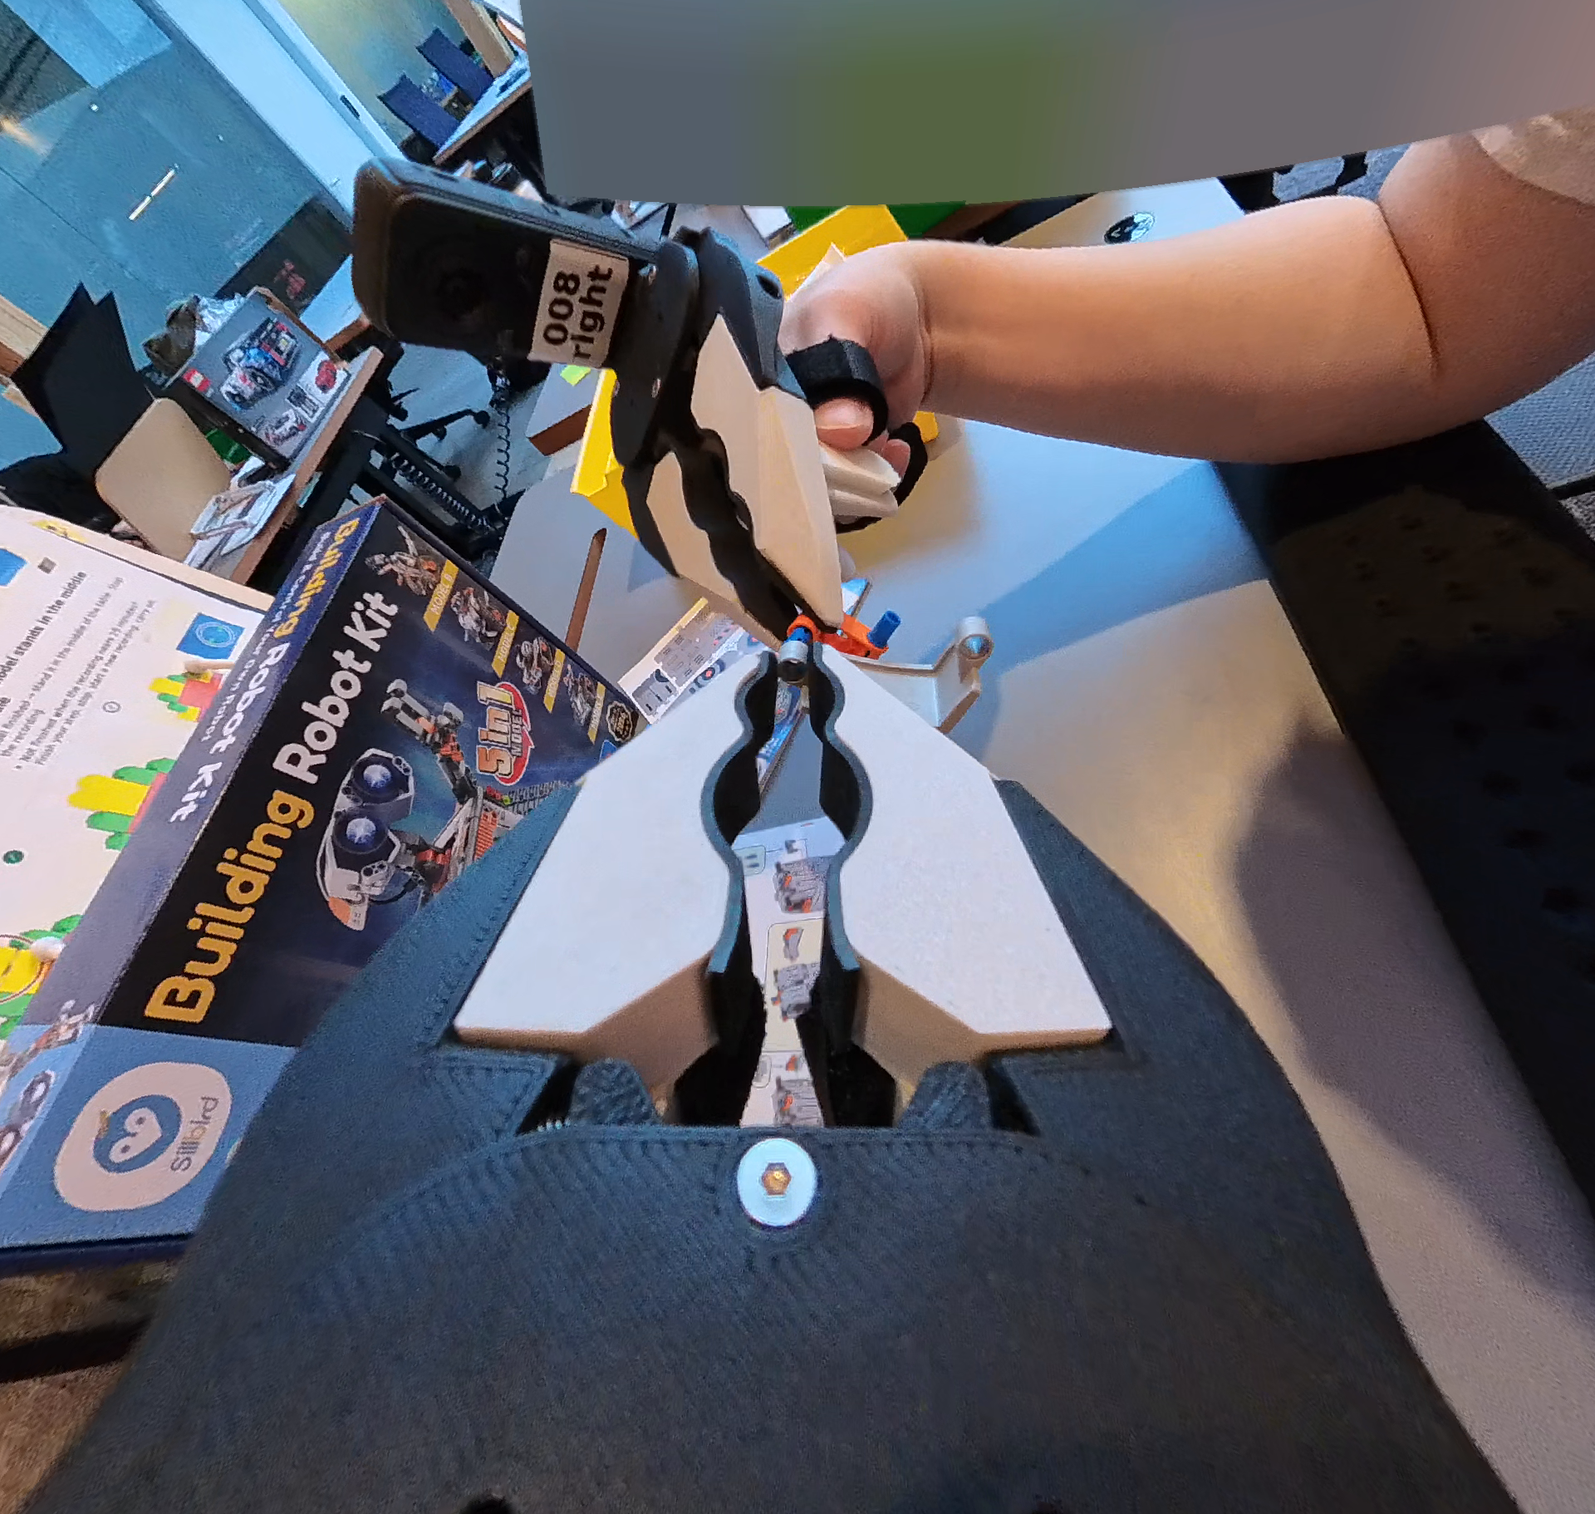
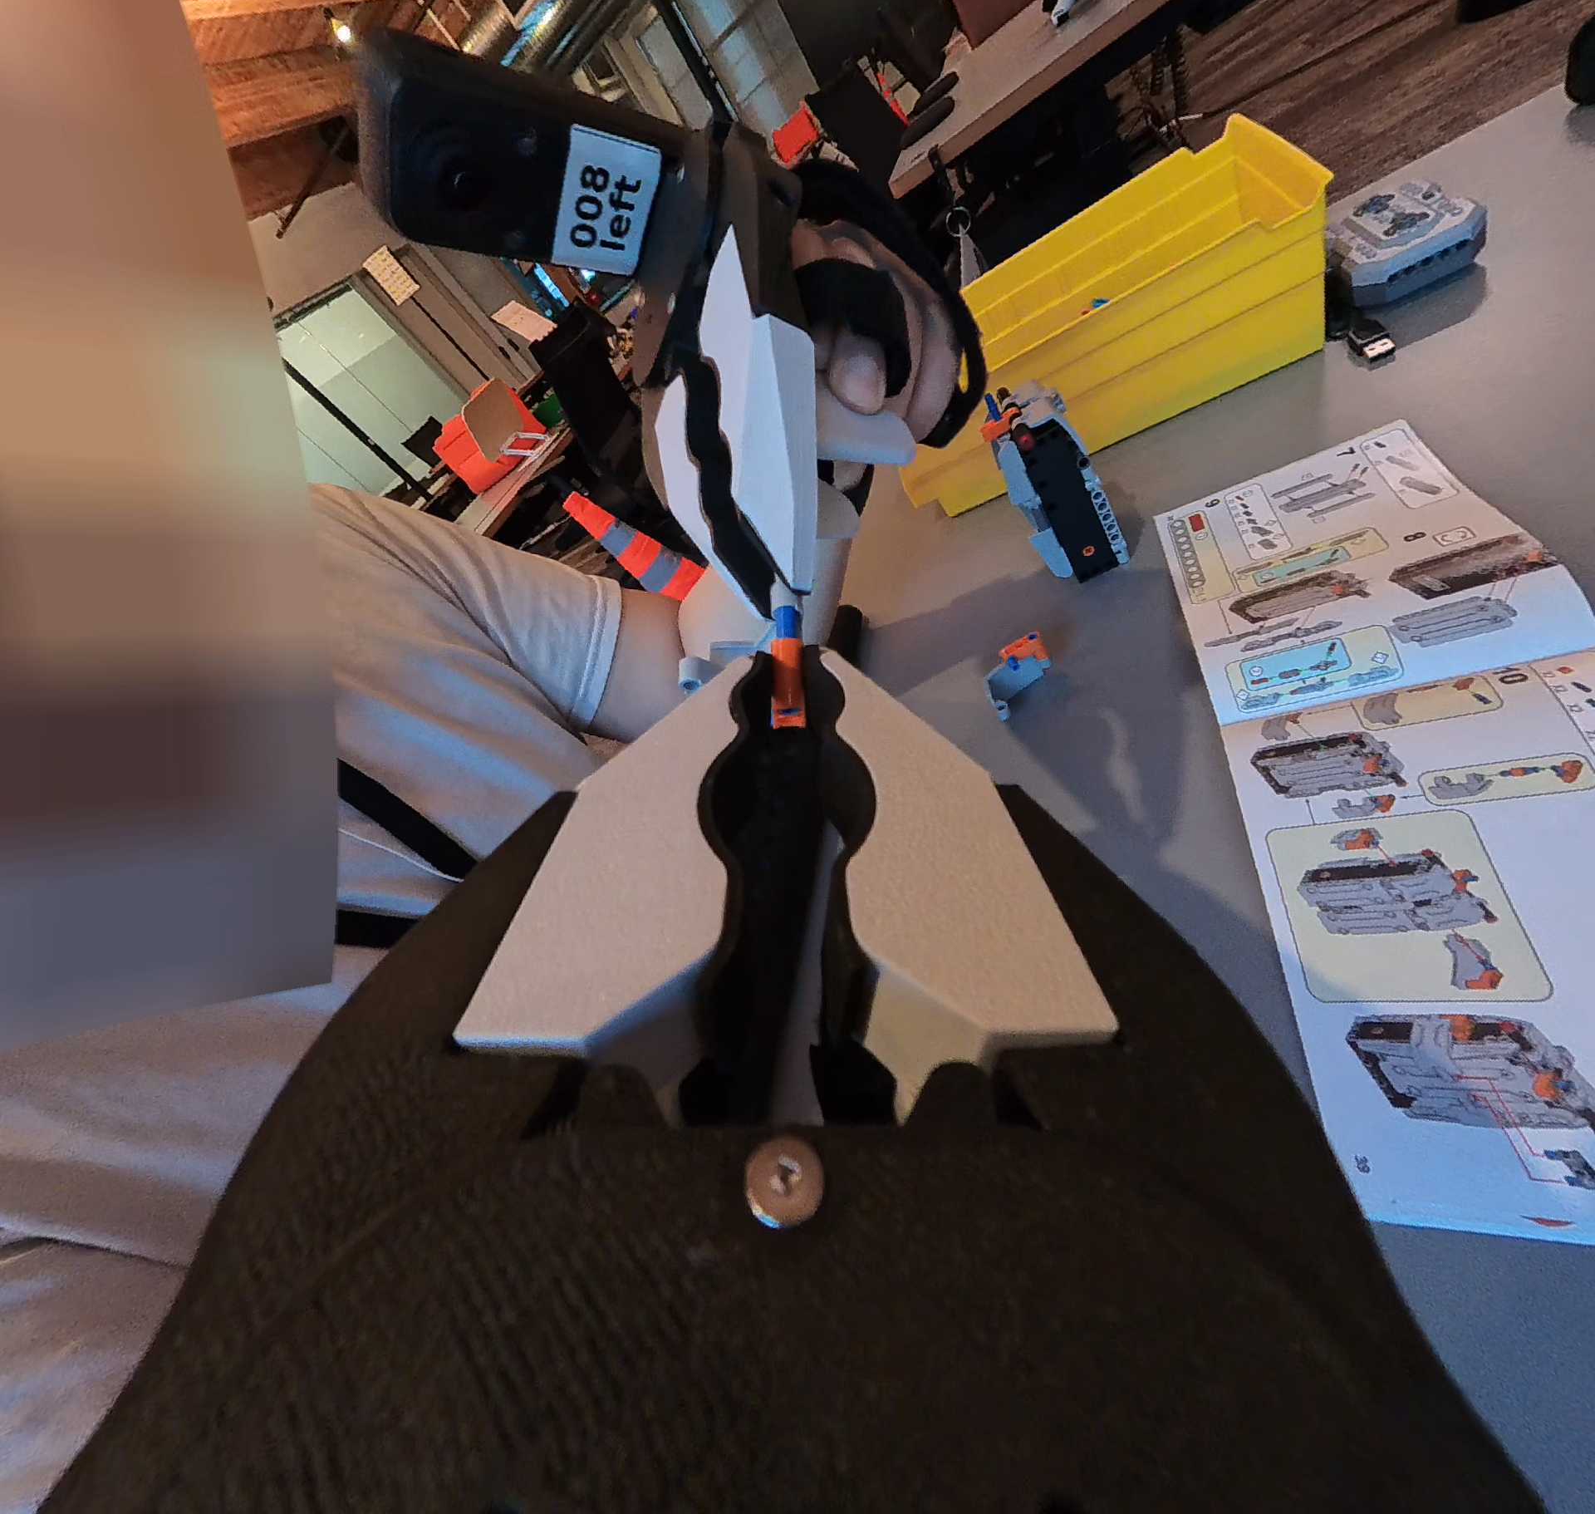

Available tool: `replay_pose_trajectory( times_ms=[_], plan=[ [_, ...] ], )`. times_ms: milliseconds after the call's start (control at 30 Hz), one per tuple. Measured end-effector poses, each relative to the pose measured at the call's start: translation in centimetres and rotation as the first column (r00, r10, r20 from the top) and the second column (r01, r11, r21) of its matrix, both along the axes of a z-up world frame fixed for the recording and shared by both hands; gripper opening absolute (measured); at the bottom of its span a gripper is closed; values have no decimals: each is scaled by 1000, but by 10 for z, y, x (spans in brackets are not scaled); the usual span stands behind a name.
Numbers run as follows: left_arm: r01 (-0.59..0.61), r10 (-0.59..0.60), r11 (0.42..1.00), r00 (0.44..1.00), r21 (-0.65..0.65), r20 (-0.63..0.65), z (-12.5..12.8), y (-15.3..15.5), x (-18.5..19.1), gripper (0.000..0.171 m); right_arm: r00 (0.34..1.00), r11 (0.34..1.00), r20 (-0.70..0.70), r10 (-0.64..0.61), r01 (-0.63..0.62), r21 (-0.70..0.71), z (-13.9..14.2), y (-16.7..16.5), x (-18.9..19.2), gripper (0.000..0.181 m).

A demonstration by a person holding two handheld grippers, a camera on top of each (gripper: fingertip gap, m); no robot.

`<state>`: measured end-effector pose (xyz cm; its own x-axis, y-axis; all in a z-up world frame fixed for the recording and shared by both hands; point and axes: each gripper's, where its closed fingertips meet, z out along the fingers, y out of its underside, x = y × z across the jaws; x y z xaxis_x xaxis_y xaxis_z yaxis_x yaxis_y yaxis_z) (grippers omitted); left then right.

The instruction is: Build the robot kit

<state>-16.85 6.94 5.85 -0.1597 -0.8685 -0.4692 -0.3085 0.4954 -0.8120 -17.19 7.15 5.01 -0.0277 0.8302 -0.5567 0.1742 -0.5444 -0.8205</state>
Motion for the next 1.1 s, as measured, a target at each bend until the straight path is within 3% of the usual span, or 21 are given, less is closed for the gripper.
replay_pose_trajectory(
  times_ms=[333, 567, 800, 1100],
  plan=[
    [90, -92, 995, 995, -51, -30, -9, -14, 3, 6, 993, 997, 112, 42, -49, 59, -11, -14, 3, 7],
    [149, -151, 985, 988, -90, -13, -7, -24, 4, 5, 989, 992, 117, 92, -101, 76, -10, -24, 4, 7],
    [131, -141, 971, 989, -201, -33, -12, -17, 4, 5, 964, 976, 262, -45, -13, 216, -15, -16, 5, 6],
    [131, -145, 943, 989, -307, -23, -12, -14, 4, 5, 888, 886, 402, -224, 13, 464, -16, -10, 6, 7]
  ],
)
